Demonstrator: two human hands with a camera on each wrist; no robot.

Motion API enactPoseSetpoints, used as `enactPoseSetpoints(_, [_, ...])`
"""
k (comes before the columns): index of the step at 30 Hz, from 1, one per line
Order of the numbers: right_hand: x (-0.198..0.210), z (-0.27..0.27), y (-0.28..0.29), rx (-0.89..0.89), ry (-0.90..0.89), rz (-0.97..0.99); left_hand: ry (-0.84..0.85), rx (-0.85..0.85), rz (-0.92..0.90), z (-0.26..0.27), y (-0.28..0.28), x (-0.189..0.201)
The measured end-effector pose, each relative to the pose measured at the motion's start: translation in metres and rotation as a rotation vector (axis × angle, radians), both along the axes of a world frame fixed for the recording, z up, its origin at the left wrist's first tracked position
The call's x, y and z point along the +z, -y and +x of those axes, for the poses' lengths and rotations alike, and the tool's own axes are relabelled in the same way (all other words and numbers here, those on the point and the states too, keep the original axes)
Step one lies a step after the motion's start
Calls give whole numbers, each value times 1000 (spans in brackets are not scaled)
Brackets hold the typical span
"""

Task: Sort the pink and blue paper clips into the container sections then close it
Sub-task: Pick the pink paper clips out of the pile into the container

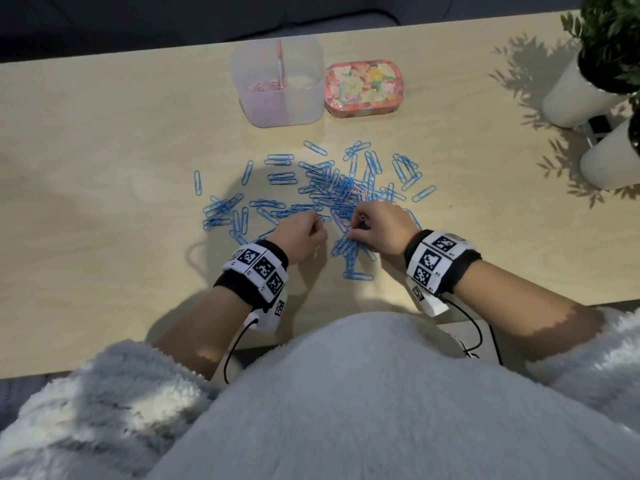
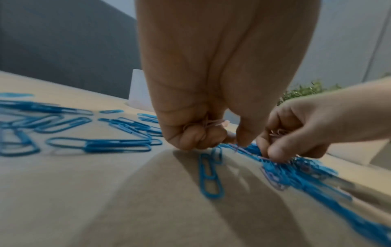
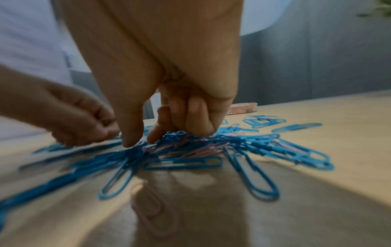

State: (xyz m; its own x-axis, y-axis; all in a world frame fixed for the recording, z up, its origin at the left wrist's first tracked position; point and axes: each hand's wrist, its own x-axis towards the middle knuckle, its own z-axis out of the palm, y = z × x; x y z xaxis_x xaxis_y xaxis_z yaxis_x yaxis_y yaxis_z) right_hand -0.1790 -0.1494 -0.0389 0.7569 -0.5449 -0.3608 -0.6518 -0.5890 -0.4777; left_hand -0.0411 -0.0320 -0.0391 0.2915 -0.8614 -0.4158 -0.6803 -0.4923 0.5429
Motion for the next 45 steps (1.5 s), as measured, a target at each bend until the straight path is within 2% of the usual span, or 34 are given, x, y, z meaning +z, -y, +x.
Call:
enactPoseSetpoints(5, [2,2,0,46,-36,-78,-386,203,-72,12,-1,6])
enactPoseSetpoints(9, [3,1,2,73,-79,-127,-525,292,-27,10,4,9])
enactPoseSetpoints(11, [3,0,5,63,-91,-135,-494,268,21,7,7,8])
enactPoseSetpoints(14, [2,-2,14,-30,39,-64,-283,123,45,3,6,3])
enactPoseSetpoints(16, [3,-1,17,-162,184,136,-160,54,56,0,2,-1])
enactPoseSetpoints(18, [3,1,16,-297,271,424,-94,4,43,-4,-1,-5])
enactPoseSetpoints(20, [3,3,12,-308,279,535,-62,-14,20,-6,-4,-7])
enactPoseSetpoints(21, [2,4,9,-236,260,493,-43,-20,8,-7,-5,-8])
enactPoseSetpoints(24, [-1,1,-1,83,144,196,16,-42,-3,-10,-5,-6])
enactPoseSetpoints(26, [-1,-4,-8,185,68,63,22,-57,5,-10,-4,-4])
enactPoseSetpoints(30, [2,-12,-2,122,-3,-58,24,-77,22,-5,-6,-3])
enactPoseSetpoints(34, [5,-1,4,11,42,-97,70,-102,11,1,-10,-3])
enactPoseSetpoints(40, [-6,23,-3,24,32,-185,103,-157,42,-1,-10,0])
enactPoseSetpoints(43, [-4,24,0,41,15,-164,74,-166,96,8,-8,7])
enactPoseSetpoints(45, [1,22,4,28,22,-103,56,-100,87,21,-2,17])
